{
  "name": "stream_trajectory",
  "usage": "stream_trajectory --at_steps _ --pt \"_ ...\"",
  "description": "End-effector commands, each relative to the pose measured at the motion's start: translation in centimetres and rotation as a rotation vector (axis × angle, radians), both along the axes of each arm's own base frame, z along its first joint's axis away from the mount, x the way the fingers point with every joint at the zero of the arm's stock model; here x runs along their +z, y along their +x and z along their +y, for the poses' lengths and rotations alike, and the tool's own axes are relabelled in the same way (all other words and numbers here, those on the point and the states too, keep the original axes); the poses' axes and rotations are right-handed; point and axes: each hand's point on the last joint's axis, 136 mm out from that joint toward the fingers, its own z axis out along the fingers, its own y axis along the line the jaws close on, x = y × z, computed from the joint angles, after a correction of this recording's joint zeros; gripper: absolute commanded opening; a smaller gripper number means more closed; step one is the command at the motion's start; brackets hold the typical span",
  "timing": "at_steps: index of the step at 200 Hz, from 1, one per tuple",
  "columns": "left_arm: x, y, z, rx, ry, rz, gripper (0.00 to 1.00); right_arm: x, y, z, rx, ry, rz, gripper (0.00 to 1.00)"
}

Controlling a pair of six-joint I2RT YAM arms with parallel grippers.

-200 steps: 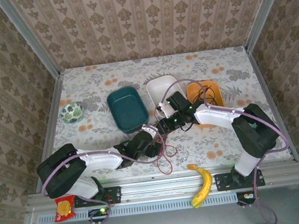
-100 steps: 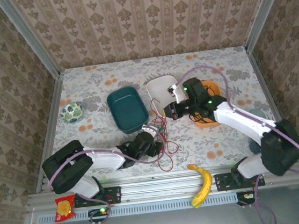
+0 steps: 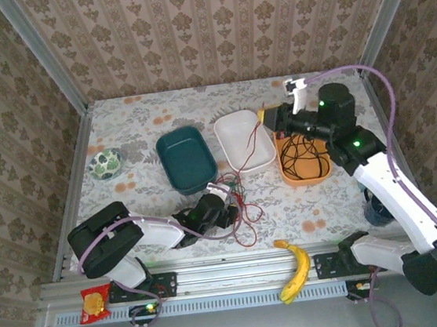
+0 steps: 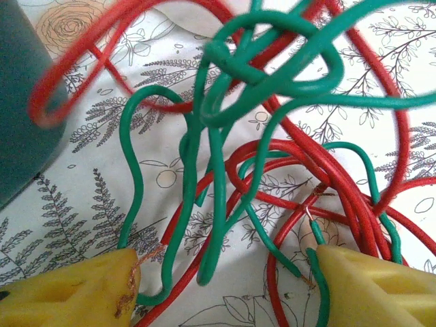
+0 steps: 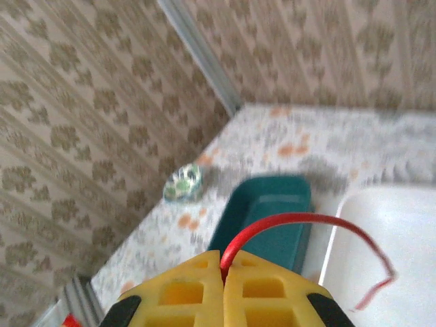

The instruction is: Untangle the cables

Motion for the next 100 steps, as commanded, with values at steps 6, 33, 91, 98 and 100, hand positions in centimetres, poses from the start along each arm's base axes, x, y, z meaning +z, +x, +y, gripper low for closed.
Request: stream_trajectory --at_steps 6,33,91,98,100 --pt "-5.5 -2.7 4.3 0.017 0.193 0.142 0.70 7.1 -0.5 -2.5 -0.126 0.025 -0.241 0.00" --pt "-5.4 -2.7 4.1 0.012 0.195 0.137 0.70 10.7 -1.0 -3.5 -0.176 0.059 -0.355 0.00" --pt "-5.2 -3.0 3.6 -0.006 0.214 0.115 0.70 6.9 4.1 -2.0 -0.179 0.015 -0.256 0.00" --pt "-5.2 -3.0 3.6 -0.007 0.217 0.113 0.70 6.7 4.8 -2.0 -0.189 0.014 -0.257 0.00" --pt "-5.1 -3.1 3.6 -0.008 0.218 0.113 0.70 6.7 5.0 -2.0 -0.193 0.016 -0.258 0.00"
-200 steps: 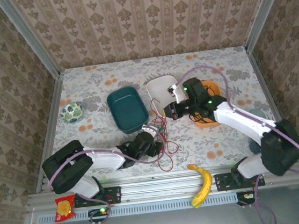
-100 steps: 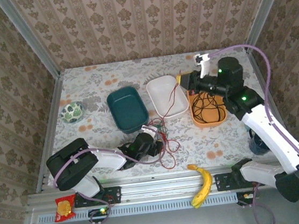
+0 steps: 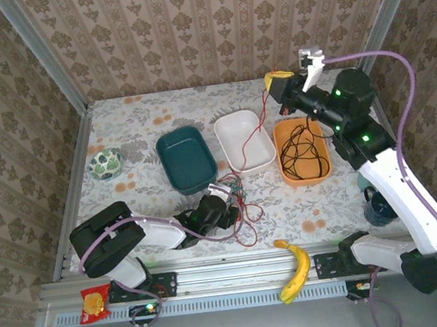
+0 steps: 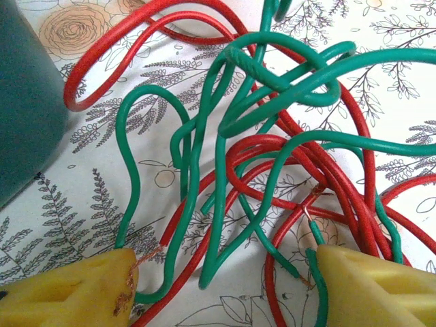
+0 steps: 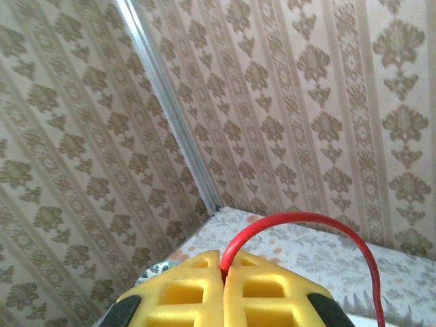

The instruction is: Untangle the cables

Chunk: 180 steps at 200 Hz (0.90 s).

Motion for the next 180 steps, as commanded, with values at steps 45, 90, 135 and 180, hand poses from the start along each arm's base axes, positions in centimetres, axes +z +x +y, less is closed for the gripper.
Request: stream_trajectory --at_steps 45,90,135,180 --pt "-4.9 -2.9 3.8 -0.009 0.209 0.128 0.71 0.7 5.5 -0.7 -0.136 -0.024 -0.055 0.00" --pt "-4.8 -2.9 3.6 -0.010 0.210 0.126 0.70 -1.8 7.0 -1.0 -0.180 -0.078 0.002 0.00" --pt "-4.8 -2.9 3.5 -0.019 0.221 0.120 0.70 -11.4 7.8 -0.3 -0.166 -0.123 0.218 0.00" --pt "-4.8 -3.0 3.0 -0.032 0.225 0.121 0.71 -23.3 7.7 2.7 -0.093 -0.255 0.513 0.00"
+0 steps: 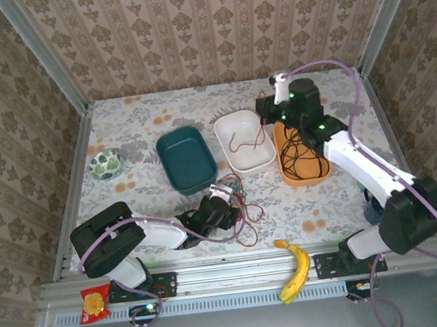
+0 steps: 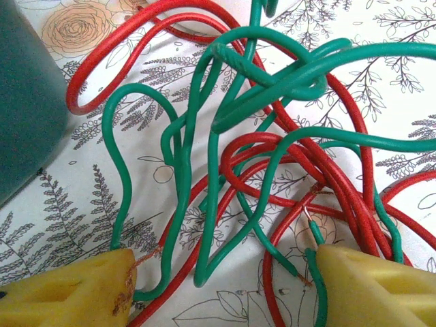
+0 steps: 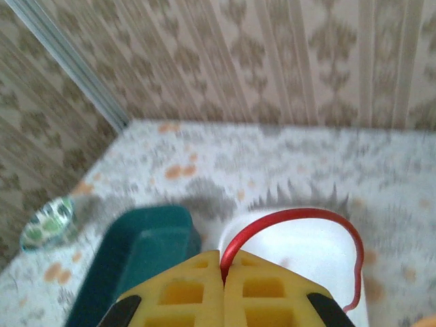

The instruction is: Untangle the cables

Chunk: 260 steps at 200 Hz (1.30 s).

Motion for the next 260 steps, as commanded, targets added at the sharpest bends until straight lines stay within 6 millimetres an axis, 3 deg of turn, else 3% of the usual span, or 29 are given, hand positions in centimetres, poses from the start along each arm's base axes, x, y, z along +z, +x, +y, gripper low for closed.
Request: stream_trajectory --at_steps 1,23,47,82,104,112,126,140,163,200,228,260 --pt "-4.8 -2.7 3.1 -0.036 0.196 0.129 0.71 -5.7 -0.4 1.6 0.026 -0.055 0.173 0.00" --pt "-4.8 -2.7 3.1 -0.035 0.201 0.128 0.71 -10.8 -0.7 3.0 0.057 -0.130 0.347 0.00" --pt "-4.7 -2.8 3.1 -0.036 0.206 0.122 0.71 -14.9 -0.3 3.5 0.044 -0.189 0.470 0.00" --pt "-4.5 -2.7 3.3 -0.028 0.211 0.110 0.71 -18.0 1.4 4.2 0.030 -0.199 0.535 0.03" --pt "-4.2 -2.6 3.4 -0.023 0.208 0.103 0.71 -18.9 2.8 4.9 0.026 -0.200 0.552 0.05" --pt "-4.1 -2.6 3.3 -0.022 0.204 0.099 0.71 -18.8 3.3 5.2 0.024 -0.194 0.550 0.09" --pt "-3.7 -2.4 3.3 -0.018 0.203 0.088 0.71 -18.2 3.9 5.4 0.016 -0.184 0.541 0.30" --pt "-3.3 -2.2 3.3 -0.011 0.199 0.072 0.71 -16.8 4.4 5.0 -0.017 -0.176 0.507 0.40" --pt "-2.4 -1.8 3.2 -0.003 0.183 0.043 0.71 -14.3 4.3 3.7 -0.076 -0.178 0.435 0.46" --pt "-0.7 -1.1 3.3 0.009 0.137 0.013 0.71 -10.9 2.2 1.5 -0.124 -0.223 0.355 0.50" --pt "0.7 -0.5 3.4 0.018 0.078 0.003 0.71 -9.9 -1.6 1.1 -0.059 -0.266 0.341 0.50" --pt "1.8 0.0 3.5 0.018 0.017 0.007 0.71 -12.0 -9.9 5.7 0.248 -0.208 0.428 0.49"
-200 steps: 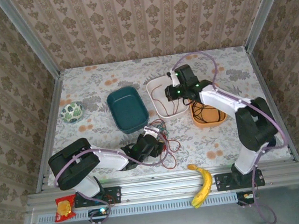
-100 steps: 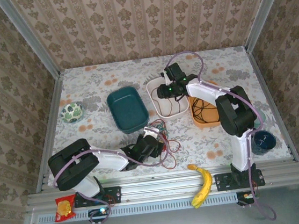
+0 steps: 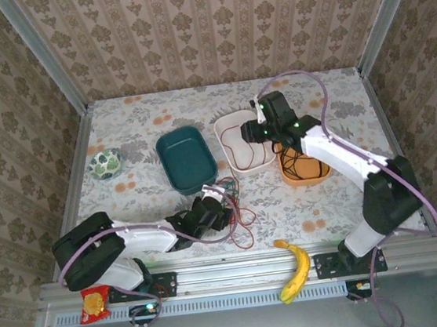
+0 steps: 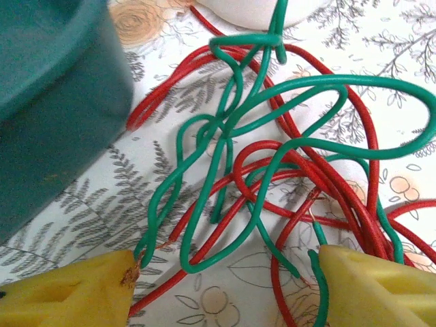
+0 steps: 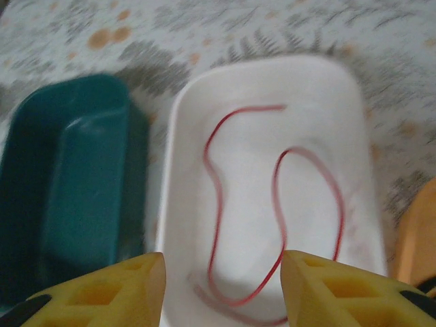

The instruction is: Untangle the cables

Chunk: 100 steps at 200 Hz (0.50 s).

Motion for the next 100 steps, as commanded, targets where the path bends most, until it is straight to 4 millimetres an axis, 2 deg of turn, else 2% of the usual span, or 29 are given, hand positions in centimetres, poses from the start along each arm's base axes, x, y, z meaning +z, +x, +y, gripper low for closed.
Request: stream_trajectory --at_steps 1,27,53,76,100 --pt "0.0 -0.1 0.8 -0.021 0.005 0.015 0.71 -3.1 -6.9 3.4 0.236 0.031 0.137 0.49" --pt "0.1 0.0 1.3 -0.007 -0.032 0.031 0.70 -6.3 -12.9 6.3 0.423 0.044 0.248 0.47" --pt "0.4 0.1 1.6 0.004 -0.051 0.034 0.70 -9.3 -17.0 7.9 0.560 0.021 0.376 0.45" --pt "0.3 0.1 1.8 0.011 -0.052 0.037 0.70 -11.3 -19.0 8.7 0.649 -0.011 0.452 0.44" --pt "-0.1 0.1 1.7 0.008 -0.047 0.044 0.70 -12.6 -19.2 9.2 0.669 -0.015 0.480 0.44"
